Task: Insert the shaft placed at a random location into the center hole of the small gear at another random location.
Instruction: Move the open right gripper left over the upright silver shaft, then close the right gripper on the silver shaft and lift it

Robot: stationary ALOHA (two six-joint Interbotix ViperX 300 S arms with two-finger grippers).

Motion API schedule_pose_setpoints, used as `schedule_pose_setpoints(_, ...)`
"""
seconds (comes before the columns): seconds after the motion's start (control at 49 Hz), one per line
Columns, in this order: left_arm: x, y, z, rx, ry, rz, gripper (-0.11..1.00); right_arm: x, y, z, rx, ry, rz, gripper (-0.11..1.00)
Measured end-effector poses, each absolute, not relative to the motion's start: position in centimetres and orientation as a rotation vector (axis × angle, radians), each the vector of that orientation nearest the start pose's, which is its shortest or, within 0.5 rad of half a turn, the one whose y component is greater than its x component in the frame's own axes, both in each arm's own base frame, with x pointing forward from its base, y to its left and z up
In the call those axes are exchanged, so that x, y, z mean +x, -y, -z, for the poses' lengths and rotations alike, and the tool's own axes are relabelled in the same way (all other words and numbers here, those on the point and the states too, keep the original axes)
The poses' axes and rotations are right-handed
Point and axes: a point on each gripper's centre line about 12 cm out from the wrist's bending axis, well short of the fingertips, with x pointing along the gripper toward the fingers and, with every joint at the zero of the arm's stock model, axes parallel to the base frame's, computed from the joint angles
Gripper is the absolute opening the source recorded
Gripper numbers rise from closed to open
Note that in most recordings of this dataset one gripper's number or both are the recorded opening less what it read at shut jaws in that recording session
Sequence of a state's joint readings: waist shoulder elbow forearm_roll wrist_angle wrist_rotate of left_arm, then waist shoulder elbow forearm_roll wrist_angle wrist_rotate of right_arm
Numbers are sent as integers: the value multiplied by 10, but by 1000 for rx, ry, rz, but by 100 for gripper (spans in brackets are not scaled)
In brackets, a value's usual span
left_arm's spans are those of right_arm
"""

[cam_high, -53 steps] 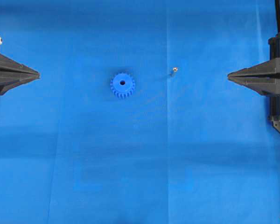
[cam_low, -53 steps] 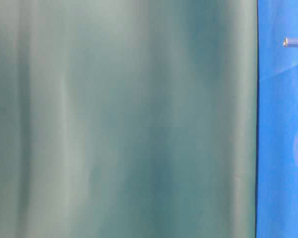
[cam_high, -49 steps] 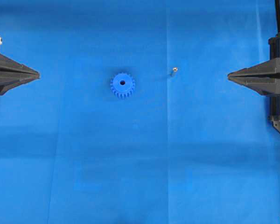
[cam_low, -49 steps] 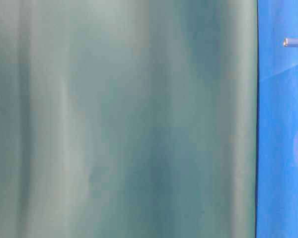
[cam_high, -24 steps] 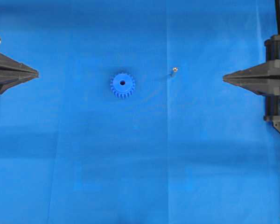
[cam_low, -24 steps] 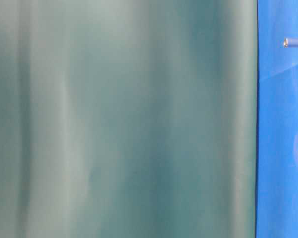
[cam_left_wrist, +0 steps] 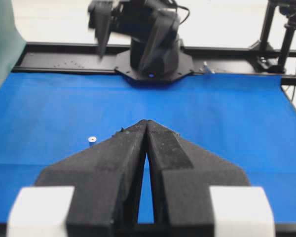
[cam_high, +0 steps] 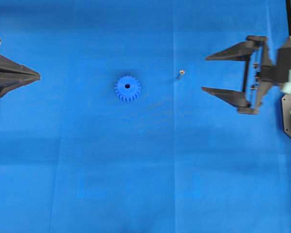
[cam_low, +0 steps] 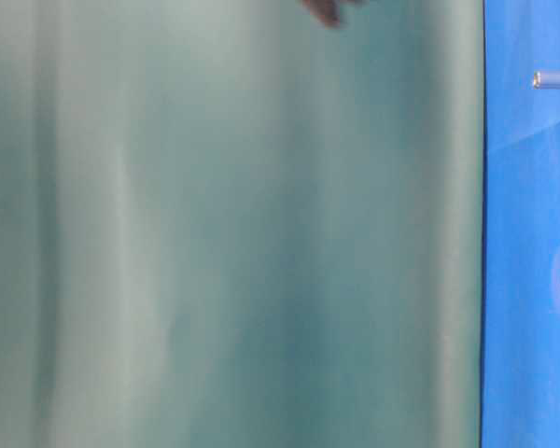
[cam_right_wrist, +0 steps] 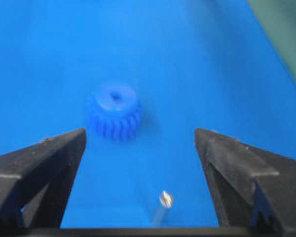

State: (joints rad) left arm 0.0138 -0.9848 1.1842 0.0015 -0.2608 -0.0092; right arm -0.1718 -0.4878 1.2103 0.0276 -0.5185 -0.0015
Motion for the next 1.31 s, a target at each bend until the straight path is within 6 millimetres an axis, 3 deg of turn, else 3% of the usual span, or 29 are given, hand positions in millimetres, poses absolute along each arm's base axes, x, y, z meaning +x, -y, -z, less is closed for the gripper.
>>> schedule_pose_setpoints(0.49, 194, -4, -289, -9, 55, -22, 0, 284, 71, -110, 107, -347, 312, 82)
schedule_pose_setpoints(0.653, 194, -5, -287, -9, 49, -24, 0, 288, 79, -96, 125, -367, 355, 82)
schedule_pose_setpoints(0.837, 194, -5, -285, -9, 45, -24, 0, 290, 80, -95, 130, -358, 368, 77)
schedule_pose_setpoints(0.959, 194, -5, -284, -10, 42, -24, 0, 290, 81, -95, 131, -357, 369, 63)
schedule_pose_setpoints(1.184, 194, -5, -284, -9, 40, -24, 0, 290, 80, -94, 132, -370, 363, 8)
schedule_pose_setpoints(1.306, 194, -5, -284, -9, 40, -24, 0, 291, 78, -94, 124, -375, 351, 3)
